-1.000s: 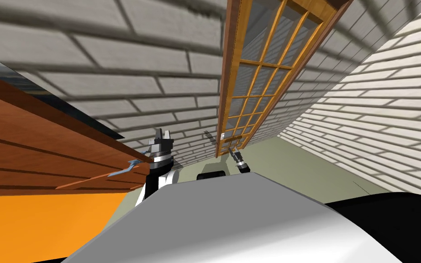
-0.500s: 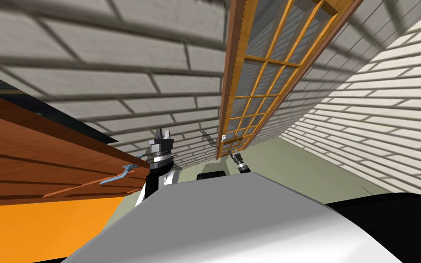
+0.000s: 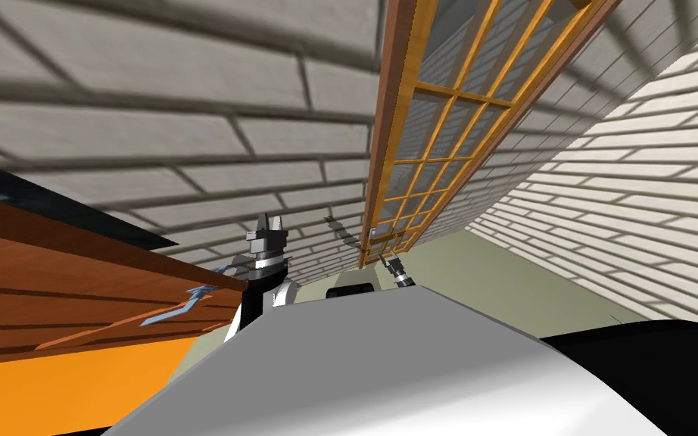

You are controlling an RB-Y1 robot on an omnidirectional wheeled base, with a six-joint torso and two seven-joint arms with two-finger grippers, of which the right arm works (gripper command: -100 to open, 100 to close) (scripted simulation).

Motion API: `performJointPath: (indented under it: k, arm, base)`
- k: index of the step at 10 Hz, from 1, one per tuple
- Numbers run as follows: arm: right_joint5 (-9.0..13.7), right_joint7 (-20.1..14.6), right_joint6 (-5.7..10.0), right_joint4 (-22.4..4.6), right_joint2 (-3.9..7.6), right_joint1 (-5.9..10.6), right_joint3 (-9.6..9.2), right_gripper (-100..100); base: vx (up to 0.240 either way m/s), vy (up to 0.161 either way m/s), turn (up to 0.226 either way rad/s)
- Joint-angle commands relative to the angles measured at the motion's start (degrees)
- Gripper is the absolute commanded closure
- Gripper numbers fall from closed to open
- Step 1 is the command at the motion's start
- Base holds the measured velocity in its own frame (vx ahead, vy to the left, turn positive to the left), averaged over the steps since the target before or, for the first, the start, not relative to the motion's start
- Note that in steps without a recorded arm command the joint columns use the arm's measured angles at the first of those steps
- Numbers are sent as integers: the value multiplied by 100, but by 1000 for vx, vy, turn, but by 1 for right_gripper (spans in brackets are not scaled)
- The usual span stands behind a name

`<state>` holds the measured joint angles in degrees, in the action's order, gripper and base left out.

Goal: Pull the door open

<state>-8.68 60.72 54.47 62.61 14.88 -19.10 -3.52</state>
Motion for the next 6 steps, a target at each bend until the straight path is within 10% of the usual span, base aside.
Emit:
performJointPath:
  k: [1,6]
  arm:
    - [-34,207,55,-210,35,43,-7,-100]
    - [-118,700,211,-707,116,110,-27,-100]
  base:
    - [151,-9,-8]
    - [116,-15,-10]
